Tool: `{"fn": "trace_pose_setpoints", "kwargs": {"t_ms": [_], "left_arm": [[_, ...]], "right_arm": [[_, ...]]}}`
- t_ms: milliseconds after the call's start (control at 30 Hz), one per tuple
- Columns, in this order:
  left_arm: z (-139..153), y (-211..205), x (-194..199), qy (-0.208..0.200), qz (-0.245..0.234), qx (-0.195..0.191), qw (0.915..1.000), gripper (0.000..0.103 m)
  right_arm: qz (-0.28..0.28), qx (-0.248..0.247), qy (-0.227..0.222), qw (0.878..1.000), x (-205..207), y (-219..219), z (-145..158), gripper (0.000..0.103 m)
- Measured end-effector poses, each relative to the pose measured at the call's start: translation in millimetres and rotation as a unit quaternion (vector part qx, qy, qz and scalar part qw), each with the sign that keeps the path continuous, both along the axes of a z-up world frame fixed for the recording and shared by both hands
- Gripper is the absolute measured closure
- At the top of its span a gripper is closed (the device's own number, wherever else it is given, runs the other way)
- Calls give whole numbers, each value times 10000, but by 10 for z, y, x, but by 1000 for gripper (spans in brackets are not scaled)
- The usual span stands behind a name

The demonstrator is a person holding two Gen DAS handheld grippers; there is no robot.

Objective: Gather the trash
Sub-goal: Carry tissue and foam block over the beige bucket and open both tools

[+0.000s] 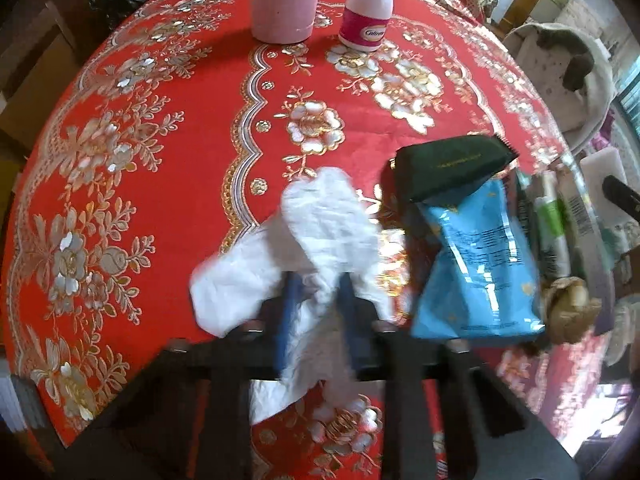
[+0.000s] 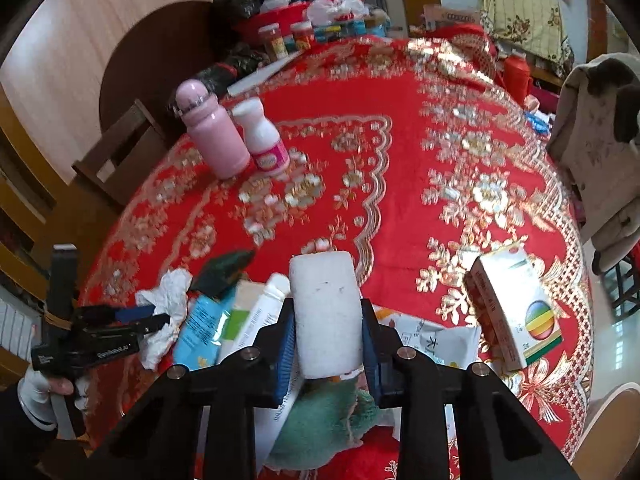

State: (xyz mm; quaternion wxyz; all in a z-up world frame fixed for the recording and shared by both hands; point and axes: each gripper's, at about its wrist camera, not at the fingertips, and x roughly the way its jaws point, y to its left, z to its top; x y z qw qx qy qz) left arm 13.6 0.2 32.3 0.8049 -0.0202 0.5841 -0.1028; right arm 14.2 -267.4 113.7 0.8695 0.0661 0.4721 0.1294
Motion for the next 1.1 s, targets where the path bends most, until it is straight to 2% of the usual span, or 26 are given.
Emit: {"fn": "trace_pose_setpoints", "kwargs": {"t_ms": [233, 433, 633, 767, 900, 1100], "left_arm": [[605, -75, -93, -466, -197, -243, 9984, 90], [948, -589, -314, -772, -421, -443, 9951, 90], [1157, -1373, -595, -790, -830, -770, 9904, 90], [1249, -1985, -760, -750, -1270, -1002, 9840, 90], [1260, -2693, -930, -675, -1815, -1160, 9742, 90], [1079, -3697, -1148, -421, -2503, -1344, 9579, 90]], "right_arm": [[-275, 209, -229, 9991, -225, -212, 171, 75], [-429, 264, -219, 9985, -492, -620, 140, 75], [-613, 39, -232, 9978, -853, -1196, 147, 75], [-1012, -98, -138, 9947, -1126, -1738, 91, 75], [-1483, -203, 57, 9887, -1419, -2252, -26, 75], [-2207, -309, 422, 9739, -1873, -2937, -223, 75]]}}
